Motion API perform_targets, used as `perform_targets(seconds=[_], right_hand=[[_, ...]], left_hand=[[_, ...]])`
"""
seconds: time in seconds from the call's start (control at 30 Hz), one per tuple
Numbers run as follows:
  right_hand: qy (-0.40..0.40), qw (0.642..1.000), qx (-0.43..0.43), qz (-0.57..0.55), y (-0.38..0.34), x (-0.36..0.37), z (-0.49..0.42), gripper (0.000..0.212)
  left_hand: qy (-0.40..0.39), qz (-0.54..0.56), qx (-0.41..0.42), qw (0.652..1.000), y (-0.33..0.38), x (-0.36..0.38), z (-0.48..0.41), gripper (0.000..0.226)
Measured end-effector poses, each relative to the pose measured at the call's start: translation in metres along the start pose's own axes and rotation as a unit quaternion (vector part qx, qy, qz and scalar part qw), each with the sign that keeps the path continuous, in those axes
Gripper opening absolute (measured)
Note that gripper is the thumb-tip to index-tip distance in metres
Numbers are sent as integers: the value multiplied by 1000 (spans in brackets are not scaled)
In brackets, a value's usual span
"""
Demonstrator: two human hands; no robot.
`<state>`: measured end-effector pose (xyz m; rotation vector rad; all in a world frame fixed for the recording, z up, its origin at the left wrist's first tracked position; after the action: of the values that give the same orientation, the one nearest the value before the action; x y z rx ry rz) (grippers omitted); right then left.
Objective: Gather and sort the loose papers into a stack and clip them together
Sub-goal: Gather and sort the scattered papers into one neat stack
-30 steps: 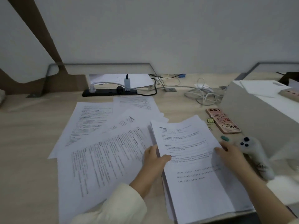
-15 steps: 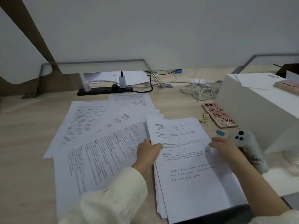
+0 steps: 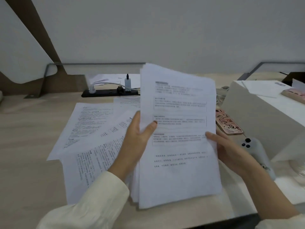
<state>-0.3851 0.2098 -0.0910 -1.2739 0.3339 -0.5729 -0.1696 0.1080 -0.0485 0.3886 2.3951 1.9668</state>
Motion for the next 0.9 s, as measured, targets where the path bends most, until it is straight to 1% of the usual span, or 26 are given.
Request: perform_targets(seconds=[0.03,0.07,0.17,0.23,0.3,0.37,0.4,0.43,0.53,0.63,0.7,0.8,0.9], right_hand=[[-29,999,-24,-18,-10,13,4,47],[-42,997,-50,-29,-21,28,8,47],[-47,986,-134,-86,-54,67,21,39],[-61,978,-173,-96,-65,90,31,35],[-83,979,-185,-28,-57,109,33,33],[-111,978,-158,76,-34,127,32,28],[-110,978,-141,106,-24,132,31,26],[-97,980,-132,113,-19,135,30,24],[-58,986,-140,63,-28,139,29,26],[-62,987,-150,5,-34,139,33,29],[-75,988,-134,4,-20,145,37,27],[-52,992,-114,11,0,153,40,27],[-28,992,-126,14,-4,163,39,25]], left_hand=[[5,19,28,999,15,-8,-2,28],[13,33,53,998,29,-16,-4,28],[64,62,115,989,60,-49,-9,27],[96,84,128,984,68,-76,-12,30],[121,89,90,985,56,-98,-11,39],[131,72,28,988,34,-111,-5,33],[132,58,8,990,24,-114,-1,29],[130,48,-2,990,19,-115,2,24],[122,45,10,991,26,-114,3,21],[124,61,2,990,29,-118,0,18],[111,38,-36,992,13,-118,2,16],[100,-4,-90,991,-14,-119,8,14],[125,0,-92,988,-14,-127,1,12]])
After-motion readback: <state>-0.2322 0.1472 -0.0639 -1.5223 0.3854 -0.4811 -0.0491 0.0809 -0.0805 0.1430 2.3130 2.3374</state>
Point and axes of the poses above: each hand's wrist, its own z-axis away from the middle knuckle, its own x-axis out of the palm, y = z × x, the point moved 6 cm from there along -z, towards the middle knuckle, and after that the axes turned 15 degrees about y, right-handed, at the moved point
